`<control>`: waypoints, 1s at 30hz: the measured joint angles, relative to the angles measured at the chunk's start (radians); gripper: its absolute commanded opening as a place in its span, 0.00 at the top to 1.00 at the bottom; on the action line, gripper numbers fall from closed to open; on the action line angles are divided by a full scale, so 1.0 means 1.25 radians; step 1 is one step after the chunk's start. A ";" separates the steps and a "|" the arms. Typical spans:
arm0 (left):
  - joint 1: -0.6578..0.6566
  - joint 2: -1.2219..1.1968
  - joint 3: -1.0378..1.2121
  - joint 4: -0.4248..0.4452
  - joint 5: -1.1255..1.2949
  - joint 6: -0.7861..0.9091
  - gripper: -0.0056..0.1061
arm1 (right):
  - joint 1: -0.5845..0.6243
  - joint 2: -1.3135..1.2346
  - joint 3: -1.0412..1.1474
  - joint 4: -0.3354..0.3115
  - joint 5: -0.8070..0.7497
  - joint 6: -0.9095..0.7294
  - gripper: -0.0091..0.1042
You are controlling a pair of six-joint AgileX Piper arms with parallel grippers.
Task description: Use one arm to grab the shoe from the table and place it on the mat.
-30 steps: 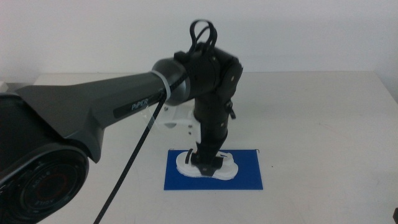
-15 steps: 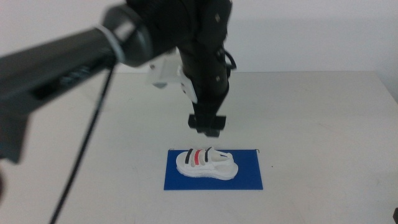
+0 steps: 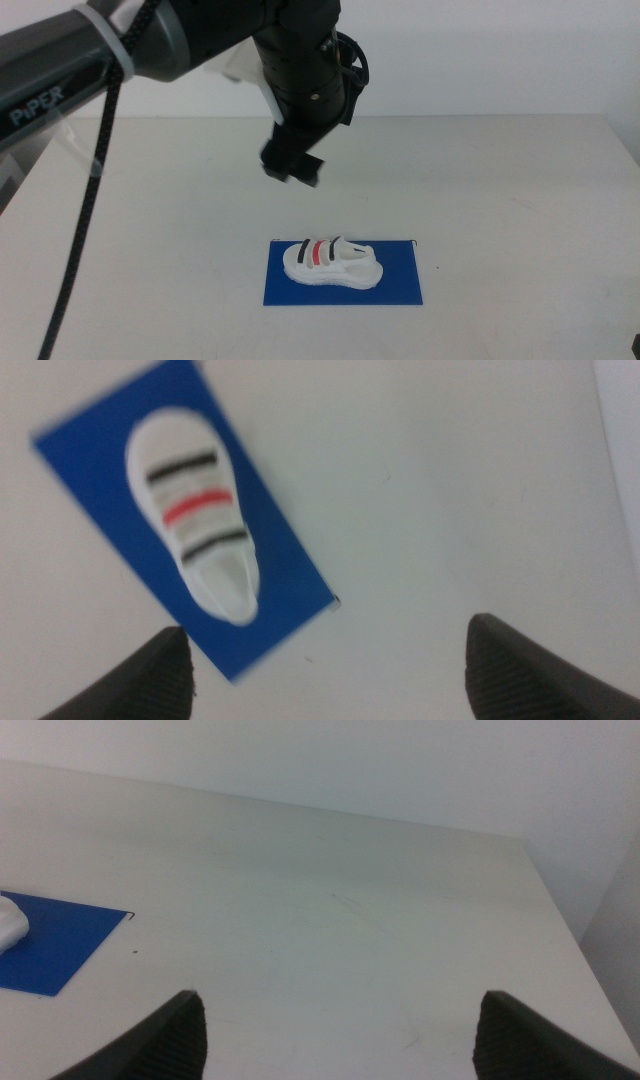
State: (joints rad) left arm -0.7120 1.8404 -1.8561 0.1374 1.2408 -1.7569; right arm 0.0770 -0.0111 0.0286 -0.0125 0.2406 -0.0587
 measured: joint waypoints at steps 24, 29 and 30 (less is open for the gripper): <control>0.235 -0.374 0.160 -0.004 -0.046 1.225 0.11 | 0.000 0.000 0.000 0.000 0.000 0.000 0.23; 0.338 -0.585 0.428 -0.043 -0.276 1.245 0.11 | 0.000 0.000 0.000 0.000 0.000 0.000 0.23; 0.356 -0.610 0.488 -0.046 -0.326 1.245 0.11 | 0.000 0.000 0.000 0.000 0.000 0.000 0.23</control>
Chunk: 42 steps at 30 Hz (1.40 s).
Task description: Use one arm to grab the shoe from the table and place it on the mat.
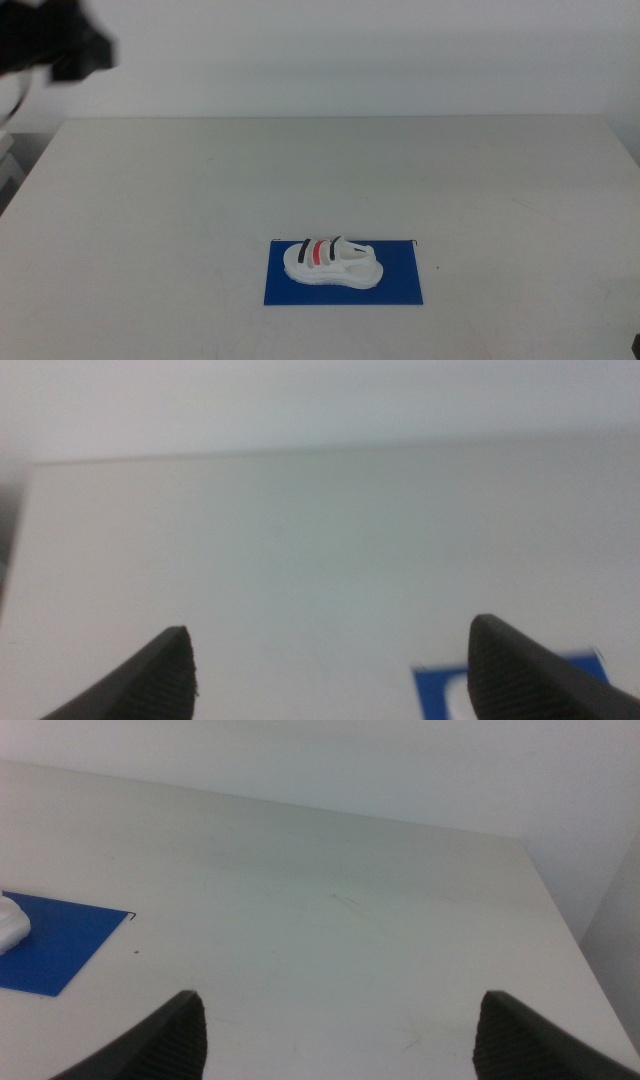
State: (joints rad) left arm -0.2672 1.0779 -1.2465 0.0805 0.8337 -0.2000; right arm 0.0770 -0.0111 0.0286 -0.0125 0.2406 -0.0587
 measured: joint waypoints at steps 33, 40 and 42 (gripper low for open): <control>0.228 -0.811 1.020 -0.091 -0.637 0.213 0.11 | 0.000 0.000 0.000 0.000 0.000 0.000 0.23; 0.228 -0.871 1.020 -0.091 -0.610 0.237 0.11 | 0.000 0.000 0.000 0.000 0.000 0.000 0.23; 0.228 -0.871 1.020 -0.091 -0.609 0.240 0.11 | 0.000 0.000 0.000 0.000 0.000 0.000 0.23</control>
